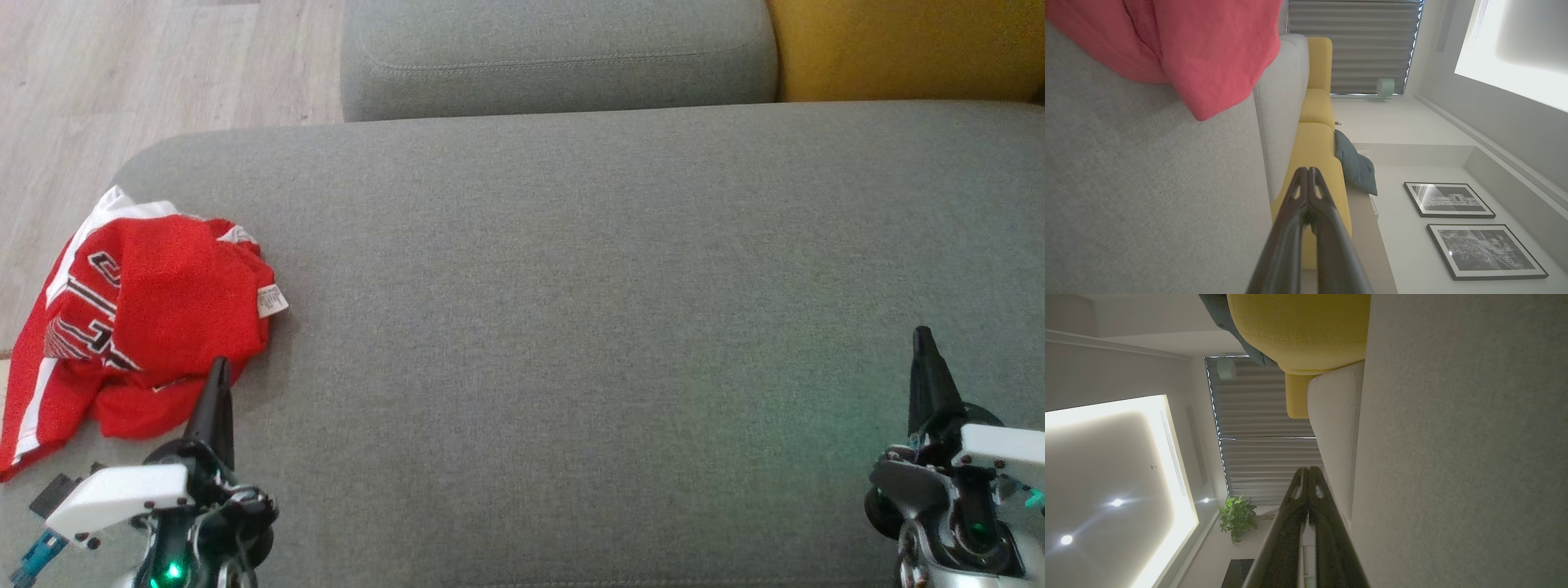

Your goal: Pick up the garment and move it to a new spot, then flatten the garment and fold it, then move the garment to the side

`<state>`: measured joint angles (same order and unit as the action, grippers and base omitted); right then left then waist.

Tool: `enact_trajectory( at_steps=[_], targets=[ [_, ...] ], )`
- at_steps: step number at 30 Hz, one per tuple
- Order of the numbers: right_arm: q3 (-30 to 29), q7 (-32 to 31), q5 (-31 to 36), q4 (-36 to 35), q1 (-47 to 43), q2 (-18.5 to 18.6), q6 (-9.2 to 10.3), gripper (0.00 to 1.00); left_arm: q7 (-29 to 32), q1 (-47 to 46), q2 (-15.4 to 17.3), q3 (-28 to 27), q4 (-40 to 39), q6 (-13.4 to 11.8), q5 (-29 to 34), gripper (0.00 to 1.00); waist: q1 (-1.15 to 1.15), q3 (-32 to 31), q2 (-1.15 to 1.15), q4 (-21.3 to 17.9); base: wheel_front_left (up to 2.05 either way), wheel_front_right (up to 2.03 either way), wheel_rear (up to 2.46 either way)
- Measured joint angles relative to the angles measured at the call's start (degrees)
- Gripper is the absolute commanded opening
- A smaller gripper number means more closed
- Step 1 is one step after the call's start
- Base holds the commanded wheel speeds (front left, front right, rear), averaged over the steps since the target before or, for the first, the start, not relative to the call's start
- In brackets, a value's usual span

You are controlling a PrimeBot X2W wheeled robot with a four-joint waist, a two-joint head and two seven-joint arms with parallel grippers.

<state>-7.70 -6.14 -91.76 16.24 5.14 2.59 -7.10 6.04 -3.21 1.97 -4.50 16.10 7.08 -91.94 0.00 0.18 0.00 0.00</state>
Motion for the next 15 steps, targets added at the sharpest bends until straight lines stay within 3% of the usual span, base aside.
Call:
enact_trajectory(
  at_steps=[15],
  targets=[
    [0.0,0.0,0.0,0.0,0.0,0.0,0.0,0.0,0.0,0.0,0.0,0.0,0.0,0.0,0.0,0.0,0.0,0.0,0.0,0.0,0.0,0.0,0.0]
  ],
)
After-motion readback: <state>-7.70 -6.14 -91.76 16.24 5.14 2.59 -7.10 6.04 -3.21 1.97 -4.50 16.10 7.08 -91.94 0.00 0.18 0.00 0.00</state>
